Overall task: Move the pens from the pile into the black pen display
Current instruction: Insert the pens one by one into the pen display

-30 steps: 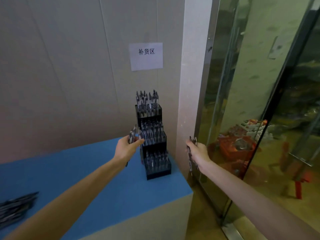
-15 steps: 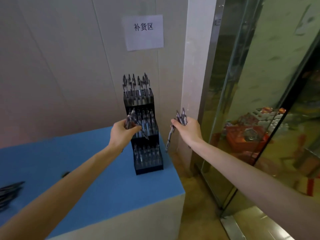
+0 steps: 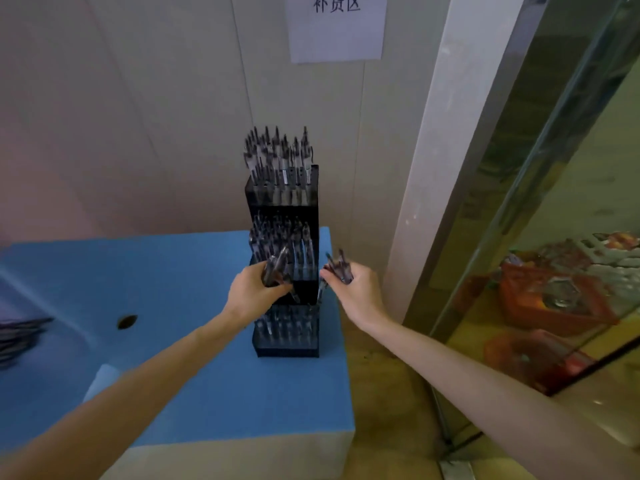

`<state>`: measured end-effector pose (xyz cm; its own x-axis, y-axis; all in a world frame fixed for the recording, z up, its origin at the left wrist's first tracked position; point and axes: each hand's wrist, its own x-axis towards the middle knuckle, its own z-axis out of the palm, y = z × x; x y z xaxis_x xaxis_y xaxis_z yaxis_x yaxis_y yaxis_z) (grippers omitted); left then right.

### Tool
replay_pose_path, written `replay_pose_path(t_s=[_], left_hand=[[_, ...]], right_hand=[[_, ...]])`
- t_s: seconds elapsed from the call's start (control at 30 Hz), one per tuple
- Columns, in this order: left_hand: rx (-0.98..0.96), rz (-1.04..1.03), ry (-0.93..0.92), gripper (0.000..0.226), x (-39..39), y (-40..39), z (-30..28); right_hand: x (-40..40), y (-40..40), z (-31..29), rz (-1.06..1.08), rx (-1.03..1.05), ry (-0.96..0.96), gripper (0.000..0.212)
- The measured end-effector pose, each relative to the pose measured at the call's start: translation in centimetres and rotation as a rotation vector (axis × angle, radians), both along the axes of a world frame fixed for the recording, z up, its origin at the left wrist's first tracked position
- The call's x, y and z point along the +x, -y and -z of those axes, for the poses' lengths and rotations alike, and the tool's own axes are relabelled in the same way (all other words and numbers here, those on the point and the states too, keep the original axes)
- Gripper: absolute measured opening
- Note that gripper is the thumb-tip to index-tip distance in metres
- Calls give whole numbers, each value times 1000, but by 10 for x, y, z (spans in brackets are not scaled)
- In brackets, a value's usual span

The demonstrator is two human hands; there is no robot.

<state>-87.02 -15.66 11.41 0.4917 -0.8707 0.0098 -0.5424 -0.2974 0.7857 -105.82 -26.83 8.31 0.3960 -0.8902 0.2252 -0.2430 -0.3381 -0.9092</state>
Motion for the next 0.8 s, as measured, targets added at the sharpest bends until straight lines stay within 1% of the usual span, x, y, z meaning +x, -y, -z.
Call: replay_pose_path(t_s=[0.03,0.13,0.3,0.33,0.43,0.53,0.6,0.7,0.8], left_hand=[[14,-3,8,28,-2,0,4],[35,-46,-10,24,-8,1,14],[129,-90,53,27,-15,2,22],[149,-94,87,27,-17,1,23],[191,-90,209,25,-17,3,24],[223,-89,250,20,-15,8,22],[237,-92,283,20,-13,12,20],[244,-96,279,24,-14,18,20],[252,-104,268,28,-16,21,23]], right_hand=[[2,3,4,-16,-11,-7,46],[7,13,16,-51,-25,-29,57],[8,15,31,-127,-86,-29,58],[9,14,32,-135,-99,-16,58],[13,13,33,-135,-154,1,46],[13,13,35,-141,-211,-4,39],[12,16,36,-135,-249,-13,38],[10,18,40,-146,-234,-19,41],[9,15,44,-171,-247,-85,43]])
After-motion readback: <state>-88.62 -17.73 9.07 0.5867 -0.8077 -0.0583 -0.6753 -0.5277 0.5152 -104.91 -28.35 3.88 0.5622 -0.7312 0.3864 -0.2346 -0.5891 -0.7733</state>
